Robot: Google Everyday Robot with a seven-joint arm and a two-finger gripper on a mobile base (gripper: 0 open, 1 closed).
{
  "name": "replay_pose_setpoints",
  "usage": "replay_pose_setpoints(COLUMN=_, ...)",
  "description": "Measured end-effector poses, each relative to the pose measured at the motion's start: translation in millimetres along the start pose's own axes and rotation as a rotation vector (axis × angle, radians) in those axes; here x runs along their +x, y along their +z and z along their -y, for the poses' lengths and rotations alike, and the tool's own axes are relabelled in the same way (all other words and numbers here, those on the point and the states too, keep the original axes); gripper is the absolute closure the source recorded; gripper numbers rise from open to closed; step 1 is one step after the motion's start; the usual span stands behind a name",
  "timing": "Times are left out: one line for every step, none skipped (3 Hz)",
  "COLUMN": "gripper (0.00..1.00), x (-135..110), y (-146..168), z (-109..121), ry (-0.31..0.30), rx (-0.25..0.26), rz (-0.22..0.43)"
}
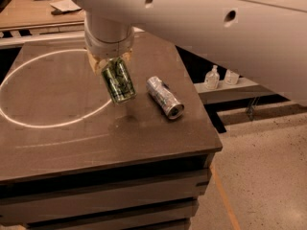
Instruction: Place green can upright
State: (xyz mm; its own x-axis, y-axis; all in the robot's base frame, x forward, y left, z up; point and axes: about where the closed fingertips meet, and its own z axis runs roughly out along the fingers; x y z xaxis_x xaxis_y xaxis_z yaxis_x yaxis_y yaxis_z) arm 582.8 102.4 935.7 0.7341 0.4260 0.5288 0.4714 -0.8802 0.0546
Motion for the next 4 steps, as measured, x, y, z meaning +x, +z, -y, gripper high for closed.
replay_pose_setpoints(gripper=1.0, x=2.7, y=-2.6, z=5.7, ry=-0.067, rx=0.096, rz=-0.087)
replay_pose_setpoints(gripper=1.0, x=8.5, y=-8.8, z=22.6, ry=-0.21, rx=0.188, rz=-0.178)
replay_pose_setpoints(gripper=1.0, x=7.4, y=-7.8, z=20.0, ry=-0.301, rx=0.18, rz=-0.188)
replay_pose_setpoints(gripper=1.0, x=7.4, y=-7.8, z=20.0, ry=-0.301, rx=0.18, rz=-0.188)
